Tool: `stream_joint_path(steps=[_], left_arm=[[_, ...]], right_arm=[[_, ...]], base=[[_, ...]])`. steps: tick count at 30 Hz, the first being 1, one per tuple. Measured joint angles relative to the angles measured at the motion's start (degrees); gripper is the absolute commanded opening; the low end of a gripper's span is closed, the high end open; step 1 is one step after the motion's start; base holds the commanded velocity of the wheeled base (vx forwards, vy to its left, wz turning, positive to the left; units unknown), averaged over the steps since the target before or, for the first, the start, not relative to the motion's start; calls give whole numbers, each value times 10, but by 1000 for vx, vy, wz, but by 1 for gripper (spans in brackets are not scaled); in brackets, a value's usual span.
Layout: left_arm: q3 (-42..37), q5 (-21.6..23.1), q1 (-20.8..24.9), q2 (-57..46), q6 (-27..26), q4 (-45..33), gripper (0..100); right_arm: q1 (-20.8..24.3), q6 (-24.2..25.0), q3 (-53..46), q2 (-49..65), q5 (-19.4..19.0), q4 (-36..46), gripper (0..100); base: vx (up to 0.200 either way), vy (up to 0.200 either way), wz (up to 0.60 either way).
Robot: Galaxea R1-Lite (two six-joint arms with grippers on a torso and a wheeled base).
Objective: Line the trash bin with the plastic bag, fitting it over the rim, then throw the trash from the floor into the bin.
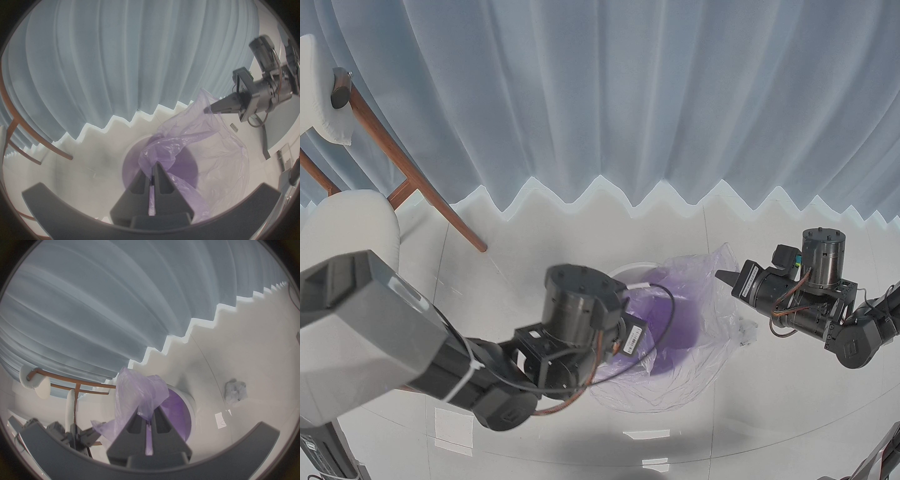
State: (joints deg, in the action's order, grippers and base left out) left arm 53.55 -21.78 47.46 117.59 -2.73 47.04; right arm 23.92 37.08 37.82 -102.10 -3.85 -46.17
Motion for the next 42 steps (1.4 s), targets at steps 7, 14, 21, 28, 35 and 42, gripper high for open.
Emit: stream_joint_path(steps=[7,14,21,28,35,42], left_arm=[[53,76,-82,-36,70,-57,0],[90,158,-125,-56,150,-131,0],[105,224,-138,-59,237,-137,0],[127,279,-152,-53,352,-129,0],[139,420,-183,-50,441,-76,0],[128,500,-223,-44,449,-62,0]], right_arm=[[-27,-29,52,-14,-37,4,0],[-48,-46,145,-44,-71,45,0],[-55,-57,201,-74,-89,74,0],[-57,-71,226,-94,-92,84,0],[-69,-87,244,-108,-94,96,0],[-103,-100,272,-123,-111,130,0]], base=[[0,0,0],[0,0,0],[0,0,0],[0,0,0],[0,0,0],[0,0,0]])
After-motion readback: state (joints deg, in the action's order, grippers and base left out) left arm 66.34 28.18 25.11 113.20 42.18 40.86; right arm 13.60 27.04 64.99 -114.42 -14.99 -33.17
